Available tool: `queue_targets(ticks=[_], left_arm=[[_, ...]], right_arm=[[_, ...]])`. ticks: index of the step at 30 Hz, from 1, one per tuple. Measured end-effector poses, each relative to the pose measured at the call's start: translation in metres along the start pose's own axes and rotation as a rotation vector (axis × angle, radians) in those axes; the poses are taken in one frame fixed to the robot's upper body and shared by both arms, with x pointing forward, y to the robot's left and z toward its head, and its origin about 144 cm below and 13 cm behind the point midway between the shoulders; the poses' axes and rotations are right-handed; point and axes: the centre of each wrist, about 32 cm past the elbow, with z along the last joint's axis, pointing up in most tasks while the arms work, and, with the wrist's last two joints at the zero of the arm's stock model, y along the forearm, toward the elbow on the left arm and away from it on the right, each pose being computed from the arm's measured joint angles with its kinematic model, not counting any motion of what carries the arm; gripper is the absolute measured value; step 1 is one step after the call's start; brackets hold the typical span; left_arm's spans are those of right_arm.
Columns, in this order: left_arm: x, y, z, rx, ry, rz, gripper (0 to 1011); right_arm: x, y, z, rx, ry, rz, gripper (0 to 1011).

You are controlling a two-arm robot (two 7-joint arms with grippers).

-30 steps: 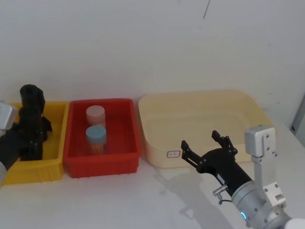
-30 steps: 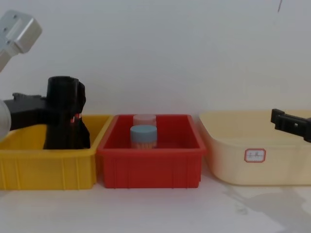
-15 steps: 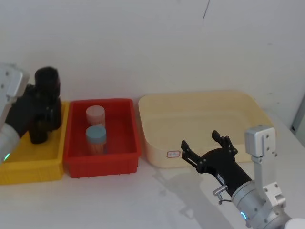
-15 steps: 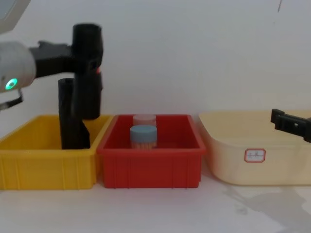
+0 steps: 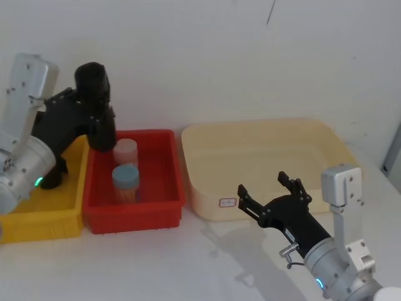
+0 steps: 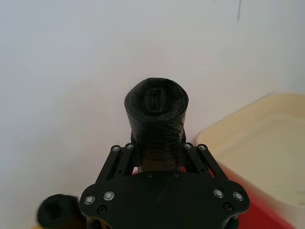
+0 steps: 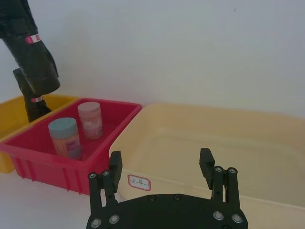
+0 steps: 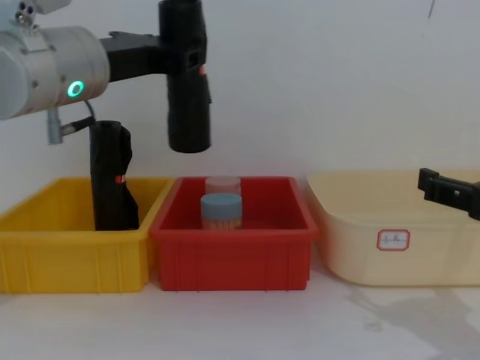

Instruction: Pick up the garbage bag with the one hand and transfer it to the other hand.

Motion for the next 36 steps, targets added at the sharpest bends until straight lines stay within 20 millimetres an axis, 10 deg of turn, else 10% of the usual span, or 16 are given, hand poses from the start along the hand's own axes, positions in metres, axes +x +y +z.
queue_targets(ticks=[36], left_arm=[[-0.034,-0.015,0.007,-0.036,0.152,-0.089,374]], right_arm=[[-0.002,0.025,0.013,-0.001,-0.058,0.143,1000]])
